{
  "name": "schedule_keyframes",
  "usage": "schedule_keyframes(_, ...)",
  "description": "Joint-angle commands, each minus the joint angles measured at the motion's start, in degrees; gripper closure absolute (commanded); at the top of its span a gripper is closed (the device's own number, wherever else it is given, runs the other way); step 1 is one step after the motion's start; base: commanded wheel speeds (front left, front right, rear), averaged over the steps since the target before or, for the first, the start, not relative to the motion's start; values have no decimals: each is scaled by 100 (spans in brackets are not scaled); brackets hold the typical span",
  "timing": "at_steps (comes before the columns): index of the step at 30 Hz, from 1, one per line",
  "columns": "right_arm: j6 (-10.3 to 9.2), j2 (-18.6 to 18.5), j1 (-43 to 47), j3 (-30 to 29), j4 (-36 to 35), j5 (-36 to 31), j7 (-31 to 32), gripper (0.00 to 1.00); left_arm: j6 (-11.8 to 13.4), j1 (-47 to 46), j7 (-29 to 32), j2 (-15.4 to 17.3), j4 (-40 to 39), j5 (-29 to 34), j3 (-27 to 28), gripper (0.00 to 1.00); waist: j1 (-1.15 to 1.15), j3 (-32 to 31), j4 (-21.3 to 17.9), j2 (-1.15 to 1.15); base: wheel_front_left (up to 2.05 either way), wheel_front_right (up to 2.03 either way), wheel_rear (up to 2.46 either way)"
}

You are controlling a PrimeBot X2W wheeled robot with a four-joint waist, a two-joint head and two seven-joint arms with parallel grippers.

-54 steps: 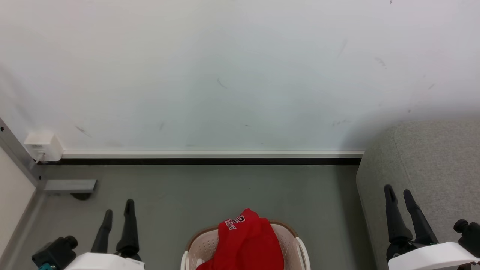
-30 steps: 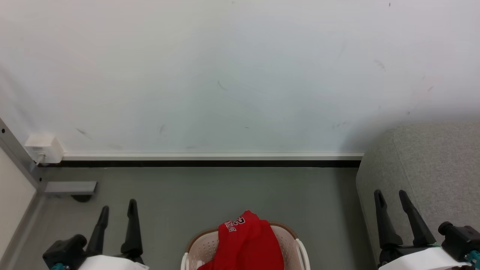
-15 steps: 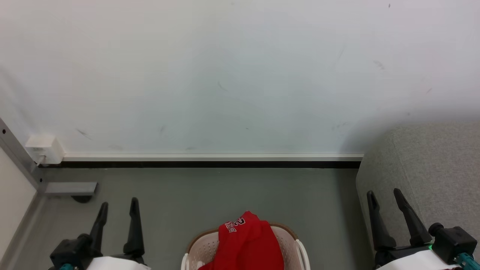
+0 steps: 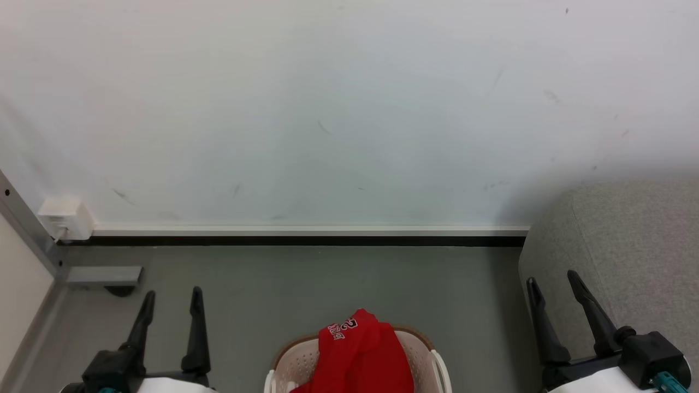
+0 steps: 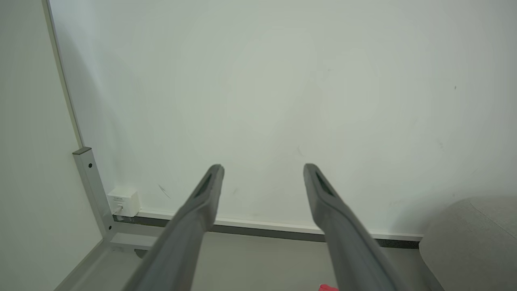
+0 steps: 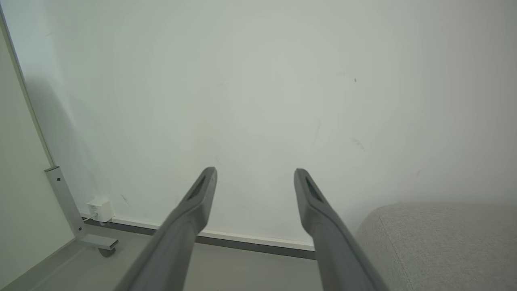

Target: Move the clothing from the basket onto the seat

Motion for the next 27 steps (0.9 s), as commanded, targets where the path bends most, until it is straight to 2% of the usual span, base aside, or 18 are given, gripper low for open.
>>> schedule_keyframes(1,-11,-9,3,4,-42,-107,-37,0,6,43,-50,16,-26,118,18,0,0,-2,1,0,0,0,0)
schedule_keyframes(14,-12,-25,-1,115,-36,-566,-172,0,28,61,-170,-15,-9,681,24,0,0,-34,-4,0,0,0,0)
schedule_keyframes(27,-12,-17,-20,84,91,-476,-154,0,-13,39,-163,-49,87,638,62,0,0,-33,-13,0,0,0,0)
